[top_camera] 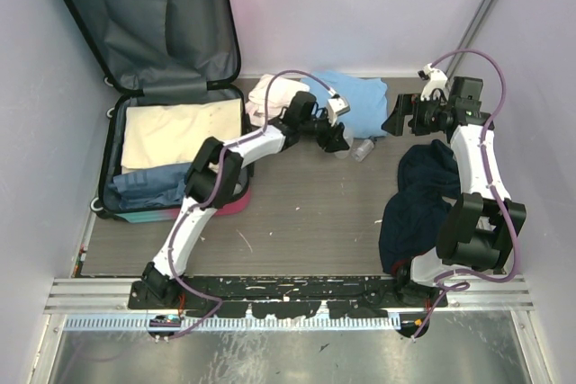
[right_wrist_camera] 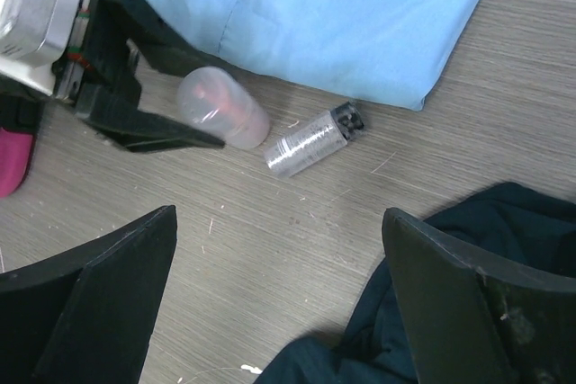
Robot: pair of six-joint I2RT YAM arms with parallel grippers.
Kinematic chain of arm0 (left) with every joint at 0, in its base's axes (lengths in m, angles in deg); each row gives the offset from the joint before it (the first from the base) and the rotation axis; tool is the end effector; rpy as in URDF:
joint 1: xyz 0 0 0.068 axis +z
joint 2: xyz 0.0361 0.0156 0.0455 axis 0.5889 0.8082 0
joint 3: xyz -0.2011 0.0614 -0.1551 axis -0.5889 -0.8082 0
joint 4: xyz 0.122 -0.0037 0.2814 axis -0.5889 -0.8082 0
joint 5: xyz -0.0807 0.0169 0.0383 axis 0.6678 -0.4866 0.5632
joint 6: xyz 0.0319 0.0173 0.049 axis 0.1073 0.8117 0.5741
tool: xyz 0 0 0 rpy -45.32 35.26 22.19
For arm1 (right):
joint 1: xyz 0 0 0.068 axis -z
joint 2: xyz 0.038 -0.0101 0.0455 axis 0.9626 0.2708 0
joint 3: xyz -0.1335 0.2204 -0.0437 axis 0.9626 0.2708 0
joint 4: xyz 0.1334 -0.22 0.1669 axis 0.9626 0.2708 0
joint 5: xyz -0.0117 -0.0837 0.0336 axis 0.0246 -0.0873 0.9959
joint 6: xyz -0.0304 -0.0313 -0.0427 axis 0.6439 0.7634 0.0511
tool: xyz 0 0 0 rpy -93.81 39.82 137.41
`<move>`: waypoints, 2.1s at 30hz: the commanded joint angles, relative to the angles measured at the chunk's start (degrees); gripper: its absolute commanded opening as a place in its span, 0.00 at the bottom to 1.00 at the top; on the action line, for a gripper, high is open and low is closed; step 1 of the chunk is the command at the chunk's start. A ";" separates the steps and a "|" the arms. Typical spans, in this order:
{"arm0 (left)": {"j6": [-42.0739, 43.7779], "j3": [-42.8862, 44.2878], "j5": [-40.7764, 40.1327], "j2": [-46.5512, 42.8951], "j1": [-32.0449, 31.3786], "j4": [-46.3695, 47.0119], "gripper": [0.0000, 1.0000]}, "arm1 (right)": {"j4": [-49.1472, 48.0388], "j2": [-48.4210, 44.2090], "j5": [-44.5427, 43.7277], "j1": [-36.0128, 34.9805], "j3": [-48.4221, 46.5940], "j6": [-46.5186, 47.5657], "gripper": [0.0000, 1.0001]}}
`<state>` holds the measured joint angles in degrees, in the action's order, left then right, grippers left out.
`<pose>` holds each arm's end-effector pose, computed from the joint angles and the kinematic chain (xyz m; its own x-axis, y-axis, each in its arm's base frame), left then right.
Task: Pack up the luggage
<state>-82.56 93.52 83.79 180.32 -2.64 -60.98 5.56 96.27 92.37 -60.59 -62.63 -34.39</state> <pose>0.4561 -0.4015 0.1388 -0.2163 0.2747 -0.9369 0.9592 0.2386 -0.1515 0.3772 -0.0640 0.2892 -0.6220 -0.0121 -0.7829 -0.3542 0.8961 0.2676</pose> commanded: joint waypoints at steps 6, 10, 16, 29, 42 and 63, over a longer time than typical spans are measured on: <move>12.40 -9.17 3.82 -23.62 3.84 -18.47 0.38 | -2.50 -1.18 2.71 0.20 0.42 -0.81 1.00; 24.45 -8.10 4.01 -31.00 8.63 -41.11 0.37 | -2.55 -1.18 2.56 -0.48 1.23 -0.21 1.00; 45.59 -5.22 -8.83 -38.52 15.15 -75.25 0.34 | -2.19 -1.77 1.97 -1.59 2.92 0.26 1.00; 56.92 -17.33 -32.39 -41.92 15.42 -85.74 0.50 | -1.90 -1.45 1.94 -3.76 1.96 0.11 1.00; 28.89 -7.97 -17.99 -39.73 3.94 -65.10 1.00 | 0.72 0.40 0.20 -2.21 0.24 -1.89 1.00; -5.13 17.56 -33.56 -1.92 -11.78 -27.45 0.94 | 2.12 3.21 1.14 10.97 -1.60 -9.16 1.00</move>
<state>-84.88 106.30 51.84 176.25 -14.07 -96.81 8.10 101.28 92.68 -49.29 -63.51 -43.20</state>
